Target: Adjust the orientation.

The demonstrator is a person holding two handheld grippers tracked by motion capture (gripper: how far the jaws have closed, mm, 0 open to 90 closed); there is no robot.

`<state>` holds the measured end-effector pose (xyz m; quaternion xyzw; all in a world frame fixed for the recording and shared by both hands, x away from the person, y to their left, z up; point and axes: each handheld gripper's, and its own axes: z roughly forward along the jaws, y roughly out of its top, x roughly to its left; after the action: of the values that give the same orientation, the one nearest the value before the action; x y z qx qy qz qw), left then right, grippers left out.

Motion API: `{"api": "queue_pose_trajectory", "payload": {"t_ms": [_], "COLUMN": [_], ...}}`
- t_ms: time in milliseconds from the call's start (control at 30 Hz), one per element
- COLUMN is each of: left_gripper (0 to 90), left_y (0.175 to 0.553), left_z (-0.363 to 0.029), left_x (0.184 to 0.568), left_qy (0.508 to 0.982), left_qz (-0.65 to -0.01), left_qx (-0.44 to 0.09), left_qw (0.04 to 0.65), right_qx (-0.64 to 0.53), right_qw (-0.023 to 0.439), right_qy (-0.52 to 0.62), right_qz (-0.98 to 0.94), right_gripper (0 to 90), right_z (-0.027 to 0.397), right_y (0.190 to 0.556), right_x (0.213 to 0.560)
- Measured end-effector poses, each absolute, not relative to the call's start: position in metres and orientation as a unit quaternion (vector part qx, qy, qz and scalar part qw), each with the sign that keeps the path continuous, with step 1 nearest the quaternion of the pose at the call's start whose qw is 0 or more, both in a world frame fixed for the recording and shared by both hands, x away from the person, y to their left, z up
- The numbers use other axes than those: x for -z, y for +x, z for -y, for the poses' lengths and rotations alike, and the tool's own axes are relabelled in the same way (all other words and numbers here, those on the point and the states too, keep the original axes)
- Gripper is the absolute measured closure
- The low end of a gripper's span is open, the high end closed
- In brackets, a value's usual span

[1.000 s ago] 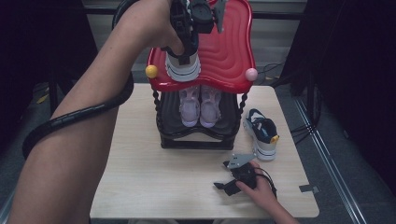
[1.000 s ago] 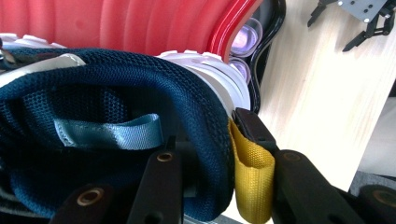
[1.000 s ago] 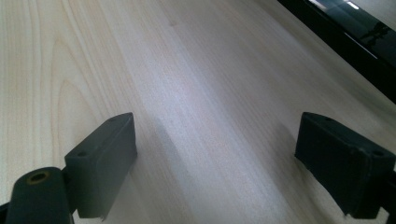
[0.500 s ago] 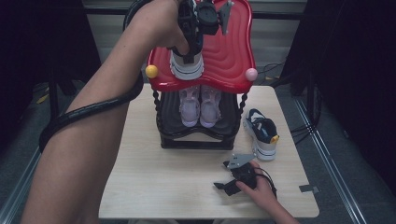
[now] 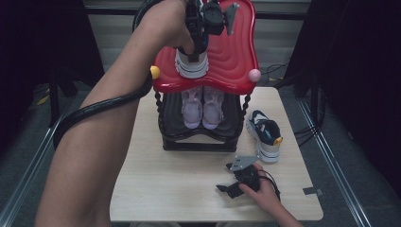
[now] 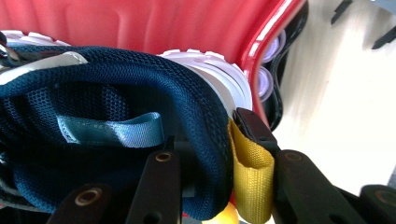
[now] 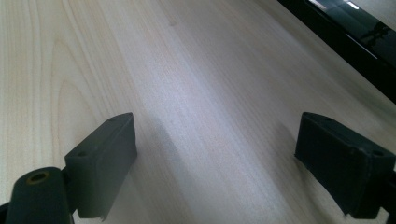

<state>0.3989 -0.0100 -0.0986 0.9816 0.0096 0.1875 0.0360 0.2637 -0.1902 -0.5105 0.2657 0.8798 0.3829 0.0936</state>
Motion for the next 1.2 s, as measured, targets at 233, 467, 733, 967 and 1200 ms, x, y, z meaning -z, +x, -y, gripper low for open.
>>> {"api": "queue_pose_trajectory", "payload": {"t_ms": [233, 467, 733, 967, 1200], "left_gripper": [71.2, 71.0, 67.7, 65.2, 60.1], "left_y": [0.3998, 0.3984, 0.3982, 0.3991, 0.3999], "left_z": [0.0092, 0.0075, 0.0045, 0.0057, 0.0054], "left_x": [0.0990, 0.1014, 0.1023, 0.1020, 0.1009], "left_qy": [0.980, 0.979, 0.977, 0.977, 0.975], "left_qz": [-0.013, -0.009, -0.019, -0.024, -0.037], "left_qx": [-0.194, -0.199, -0.208, -0.210, -0.213], "left_qw": [0.041, 0.042, 0.041, 0.041, 0.043], "right_qx": [-0.383, -0.383, -0.383, -0.383, -0.383], "right_qw": [0.094, 0.094, 0.094, 0.094, 0.094], "right_qy": [0.266, 0.265, 0.265, 0.265, 0.266], "right_qz": [-0.880, -0.880, -0.880, -0.880, -0.880], "right_gripper": [11.7, 11.7, 11.7, 11.7, 11.8], "right_z": [0.1902, 0.1902, 0.1902, 0.1902, 0.1902], "right_y": [0.2637, 0.2638, 0.2638, 0.2637, 0.2637], "right_x": [0.5105, 0.5105, 0.5105, 0.5105, 0.5105]}}
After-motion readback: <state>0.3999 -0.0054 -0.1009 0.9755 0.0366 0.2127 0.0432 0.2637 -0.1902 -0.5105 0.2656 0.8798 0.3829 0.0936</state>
